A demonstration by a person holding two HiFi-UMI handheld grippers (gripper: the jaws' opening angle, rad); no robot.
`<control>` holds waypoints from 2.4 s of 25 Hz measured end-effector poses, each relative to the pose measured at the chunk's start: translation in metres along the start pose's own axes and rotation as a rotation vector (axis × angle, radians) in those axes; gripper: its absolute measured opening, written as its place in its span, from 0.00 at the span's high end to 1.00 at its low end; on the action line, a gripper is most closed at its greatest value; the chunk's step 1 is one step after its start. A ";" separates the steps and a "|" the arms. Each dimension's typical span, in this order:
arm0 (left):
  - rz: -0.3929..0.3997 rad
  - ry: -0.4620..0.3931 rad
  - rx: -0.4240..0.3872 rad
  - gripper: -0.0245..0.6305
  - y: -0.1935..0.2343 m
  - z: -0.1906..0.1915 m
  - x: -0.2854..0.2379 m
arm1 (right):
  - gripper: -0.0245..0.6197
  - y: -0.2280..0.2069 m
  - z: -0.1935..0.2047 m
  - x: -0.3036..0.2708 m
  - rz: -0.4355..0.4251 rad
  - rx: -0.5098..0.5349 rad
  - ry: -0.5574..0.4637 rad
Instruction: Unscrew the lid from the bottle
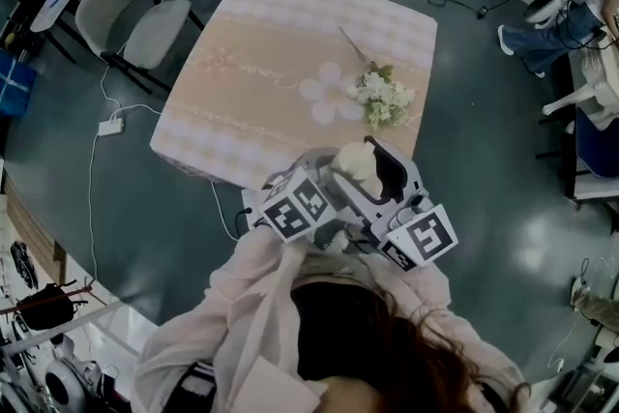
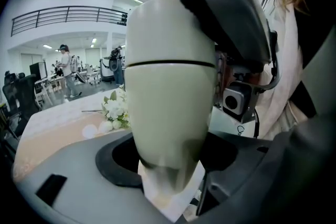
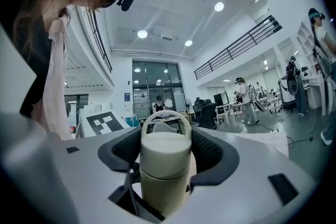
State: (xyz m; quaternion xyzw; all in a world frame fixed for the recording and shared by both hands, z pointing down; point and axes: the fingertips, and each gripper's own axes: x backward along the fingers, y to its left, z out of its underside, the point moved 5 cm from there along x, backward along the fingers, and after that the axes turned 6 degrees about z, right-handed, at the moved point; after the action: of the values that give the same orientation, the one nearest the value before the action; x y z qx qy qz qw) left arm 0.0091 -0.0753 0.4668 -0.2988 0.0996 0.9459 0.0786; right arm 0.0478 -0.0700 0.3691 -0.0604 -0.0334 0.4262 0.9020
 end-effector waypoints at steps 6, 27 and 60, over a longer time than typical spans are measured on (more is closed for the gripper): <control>0.009 -0.004 -0.008 0.48 -0.001 -0.002 0.000 | 0.49 -0.004 -0.001 0.003 -0.036 -0.012 0.000; 0.183 -0.023 -0.176 0.48 -0.021 -0.005 0.014 | 0.49 0.013 -0.019 0.009 -0.600 0.056 -0.004; -0.070 -0.064 0.015 0.48 0.006 0.000 0.010 | 0.50 0.005 -0.005 -0.006 -0.101 0.053 -0.002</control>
State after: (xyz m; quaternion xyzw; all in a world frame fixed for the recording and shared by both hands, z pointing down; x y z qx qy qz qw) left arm 0.0000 -0.0805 0.4616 -0.2713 0.0934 0.9508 0.1170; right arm 0.0408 -0.0722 0.3635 -0.0342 -0.0262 0.3810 0.9236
